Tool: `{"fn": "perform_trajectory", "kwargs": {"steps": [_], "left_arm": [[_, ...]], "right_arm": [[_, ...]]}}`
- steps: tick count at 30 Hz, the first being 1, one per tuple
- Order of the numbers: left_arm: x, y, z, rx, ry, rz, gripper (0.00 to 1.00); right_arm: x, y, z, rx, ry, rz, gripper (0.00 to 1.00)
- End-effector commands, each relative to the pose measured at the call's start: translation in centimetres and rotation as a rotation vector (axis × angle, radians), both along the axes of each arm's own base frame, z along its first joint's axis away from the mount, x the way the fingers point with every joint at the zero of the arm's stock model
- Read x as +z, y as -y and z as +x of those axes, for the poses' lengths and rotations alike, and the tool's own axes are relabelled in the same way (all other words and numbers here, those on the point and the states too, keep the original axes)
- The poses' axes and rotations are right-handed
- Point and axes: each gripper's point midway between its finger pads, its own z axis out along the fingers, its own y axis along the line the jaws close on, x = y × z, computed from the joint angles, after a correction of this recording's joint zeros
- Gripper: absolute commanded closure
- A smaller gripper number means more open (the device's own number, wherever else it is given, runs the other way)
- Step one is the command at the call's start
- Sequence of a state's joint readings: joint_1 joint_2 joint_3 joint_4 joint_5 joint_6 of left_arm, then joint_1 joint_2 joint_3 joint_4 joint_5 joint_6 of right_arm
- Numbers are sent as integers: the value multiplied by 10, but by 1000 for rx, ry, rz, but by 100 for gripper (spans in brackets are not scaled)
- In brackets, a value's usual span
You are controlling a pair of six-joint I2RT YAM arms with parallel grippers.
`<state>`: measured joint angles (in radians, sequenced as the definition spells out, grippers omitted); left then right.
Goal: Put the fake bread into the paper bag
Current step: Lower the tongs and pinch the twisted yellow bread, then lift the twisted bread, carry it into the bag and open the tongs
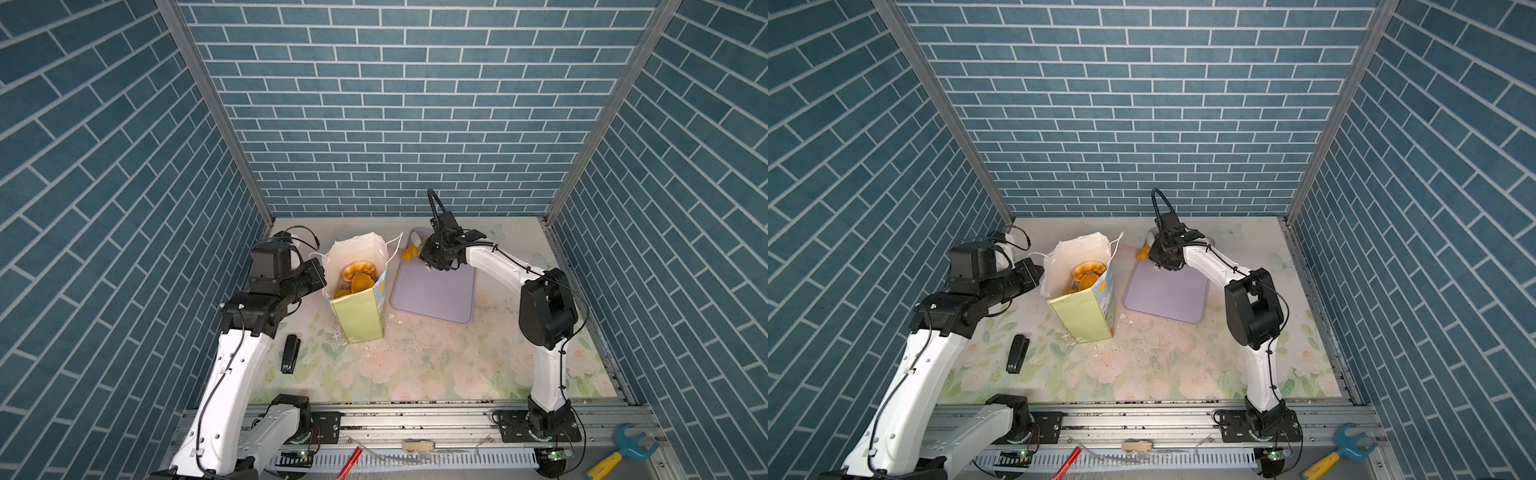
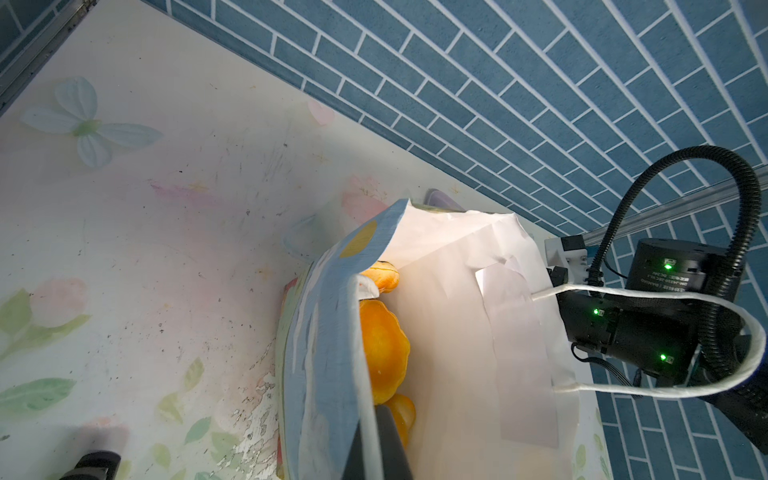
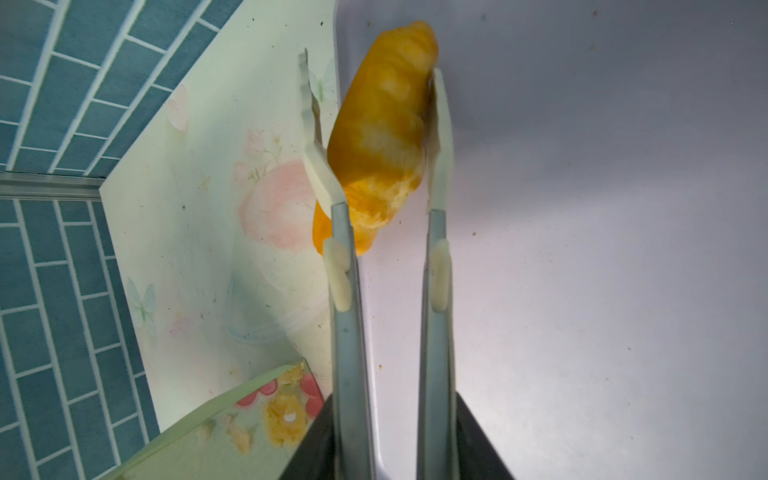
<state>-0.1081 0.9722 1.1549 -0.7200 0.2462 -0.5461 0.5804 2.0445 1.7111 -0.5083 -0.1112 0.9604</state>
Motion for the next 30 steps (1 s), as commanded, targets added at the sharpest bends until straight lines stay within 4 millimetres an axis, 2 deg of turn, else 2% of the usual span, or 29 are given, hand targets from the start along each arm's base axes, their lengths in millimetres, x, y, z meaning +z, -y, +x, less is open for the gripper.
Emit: {"fn": "perform_trajectory", "kwargs": {"steps": [1,4,7,12,17,21,26,30], "left_arm": [[2,-1,-4,5,13,8,100],[3,-2,-6,6,14,9,100],[4,-2,-7,6,18,8,100],[7,-2,-8,5,26,5,100],[5,1,-7,-6,25,-2,100],[4,3,-5,-10,24,-20,100],[-2,7,-1,-15,36,-55,100],[-8,11,5,-15,27,-90,100]], "right_arm": [[4,-5,0,12,13,37,66],[3,-1,-3,10,7,30,72],[12,6,-7,17,38,6,78],[33,33,-18,14,103,-59,86],[58,56,-37,63,179,-94,89],[97,68,-54,129,258,-119,89],[173,92,-75,180,437,-183,90],[232,95,-94,266,551,-180,90]]}}
